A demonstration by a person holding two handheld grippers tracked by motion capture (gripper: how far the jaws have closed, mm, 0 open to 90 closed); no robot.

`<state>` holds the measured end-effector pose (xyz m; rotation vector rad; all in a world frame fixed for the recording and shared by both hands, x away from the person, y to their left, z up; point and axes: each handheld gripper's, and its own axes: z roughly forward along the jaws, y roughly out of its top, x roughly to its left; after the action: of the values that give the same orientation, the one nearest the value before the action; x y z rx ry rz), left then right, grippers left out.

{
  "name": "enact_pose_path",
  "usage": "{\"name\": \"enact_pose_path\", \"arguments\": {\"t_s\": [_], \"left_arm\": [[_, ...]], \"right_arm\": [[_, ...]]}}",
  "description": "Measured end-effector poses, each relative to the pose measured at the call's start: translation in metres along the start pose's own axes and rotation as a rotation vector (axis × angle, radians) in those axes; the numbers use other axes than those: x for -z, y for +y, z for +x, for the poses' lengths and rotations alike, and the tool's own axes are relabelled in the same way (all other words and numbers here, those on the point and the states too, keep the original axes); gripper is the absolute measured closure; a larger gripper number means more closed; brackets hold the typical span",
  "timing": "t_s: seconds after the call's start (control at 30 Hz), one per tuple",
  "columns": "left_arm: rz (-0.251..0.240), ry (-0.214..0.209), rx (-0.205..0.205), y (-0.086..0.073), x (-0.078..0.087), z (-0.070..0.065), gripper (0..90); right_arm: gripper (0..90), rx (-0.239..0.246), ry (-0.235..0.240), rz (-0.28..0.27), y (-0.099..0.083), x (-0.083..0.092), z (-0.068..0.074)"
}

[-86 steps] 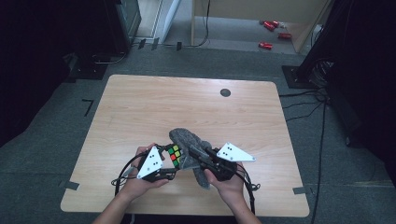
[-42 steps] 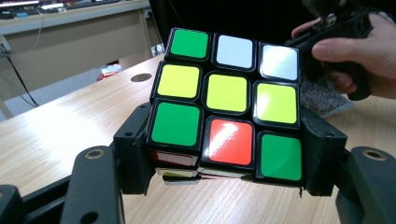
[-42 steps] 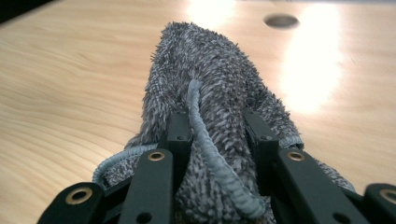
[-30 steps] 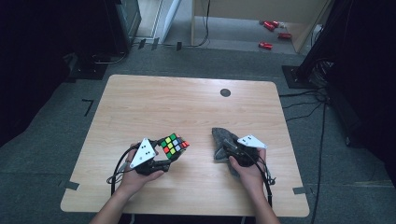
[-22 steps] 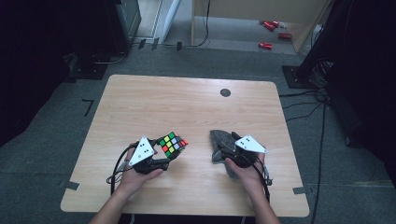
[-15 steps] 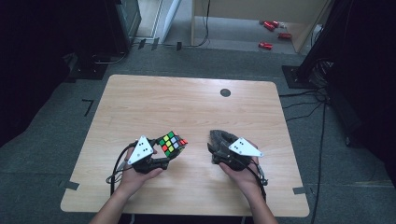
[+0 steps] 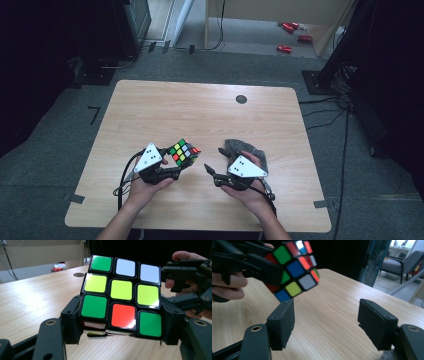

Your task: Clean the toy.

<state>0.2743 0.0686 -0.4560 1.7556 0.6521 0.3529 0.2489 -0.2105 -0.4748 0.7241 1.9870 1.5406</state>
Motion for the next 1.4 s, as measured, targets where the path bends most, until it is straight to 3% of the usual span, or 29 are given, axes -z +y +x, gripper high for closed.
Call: {"name": "enact_pose_path", "arguments": {"t_s": [0.2,0.57,1.13,1.23,1.4], "left_arm": [[0.008,-0.02,0.025,0.001,-0.001,-0.001,34.7],[0.032,-0.065,0.071,0.004,-0.004,-0.005,34.6],[0.072,-0.154,0.168,0.005,-0.01,-0.008,34.6],[0.066,-0.171,0.163,0.004,-0.011,-0.008,34.5],[0.083,-0.207,0.206,0.003,-0.013,-0.004,34.3]], "right_arm": [[29.6,0.069,0.016,-0.015,0.001,-0.005,0.013],[24.0,0.15,0.035,-0.029,-0.001,-0.012,0.027],[25.9,0.274,0.006,-0.046,-0.005,-0.018,0.036],[29.2,0.28,-0.008,-0.048,-0.005,-0.018,0.037],[30.7,0.302,-0.016,-0.033,-0.004,-0.016,0.037]]}}
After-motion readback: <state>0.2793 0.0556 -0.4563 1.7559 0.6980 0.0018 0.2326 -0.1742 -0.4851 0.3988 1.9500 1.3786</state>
